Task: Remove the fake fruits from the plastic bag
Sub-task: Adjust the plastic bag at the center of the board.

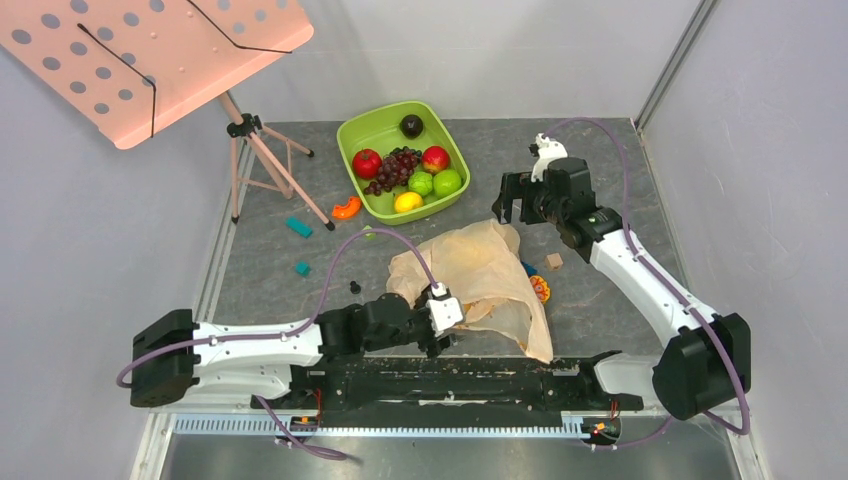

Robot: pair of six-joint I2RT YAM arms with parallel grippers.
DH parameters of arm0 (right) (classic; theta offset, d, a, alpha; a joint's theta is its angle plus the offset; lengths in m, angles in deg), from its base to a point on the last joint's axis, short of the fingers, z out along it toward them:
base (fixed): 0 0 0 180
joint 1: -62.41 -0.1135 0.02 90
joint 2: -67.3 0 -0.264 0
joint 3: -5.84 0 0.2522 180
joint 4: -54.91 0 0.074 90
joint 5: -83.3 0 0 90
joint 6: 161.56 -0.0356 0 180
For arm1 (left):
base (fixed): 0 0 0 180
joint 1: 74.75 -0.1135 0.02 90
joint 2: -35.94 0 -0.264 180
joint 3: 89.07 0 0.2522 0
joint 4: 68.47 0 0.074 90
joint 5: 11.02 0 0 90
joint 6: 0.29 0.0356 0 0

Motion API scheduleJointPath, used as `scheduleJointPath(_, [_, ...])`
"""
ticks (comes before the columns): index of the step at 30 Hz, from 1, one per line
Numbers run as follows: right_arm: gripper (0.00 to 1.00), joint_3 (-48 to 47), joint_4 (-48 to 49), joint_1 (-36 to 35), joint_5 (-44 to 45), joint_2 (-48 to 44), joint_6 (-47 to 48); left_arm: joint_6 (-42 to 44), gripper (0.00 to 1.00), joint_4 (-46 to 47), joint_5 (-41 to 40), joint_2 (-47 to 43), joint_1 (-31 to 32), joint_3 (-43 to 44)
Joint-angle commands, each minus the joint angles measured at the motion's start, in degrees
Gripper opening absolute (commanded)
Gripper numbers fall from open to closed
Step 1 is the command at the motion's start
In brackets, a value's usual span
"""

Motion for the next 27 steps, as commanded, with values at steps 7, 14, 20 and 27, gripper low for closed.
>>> scheduleJointPath(7, [0.98,1.09,2.06,0.22,-0.77,-1.61,1.89,1.06,0.84,-0.87,-13.71,1.67,1.32,4.90])
scheduleJointPath(14, [0.98,1.56,1.76,0.22,-0.46,-2.37,2.40,3.62,0.83,-6.31,-5.62,2.38,1.30,10.71])
scheduleJointPath(20, [0.98,1.71,1.77,0.28,0.80,-2.11,1.98,1.76,0.80,-7.45,0.81,5.37,7.88,10.90])
scheduleJointPath(27, [0.98,1.92,1.85,0.47,0.92,-1.84,1.99,-0.15,0.77,-1.24,-0.93,14.50,10.27,9.12])
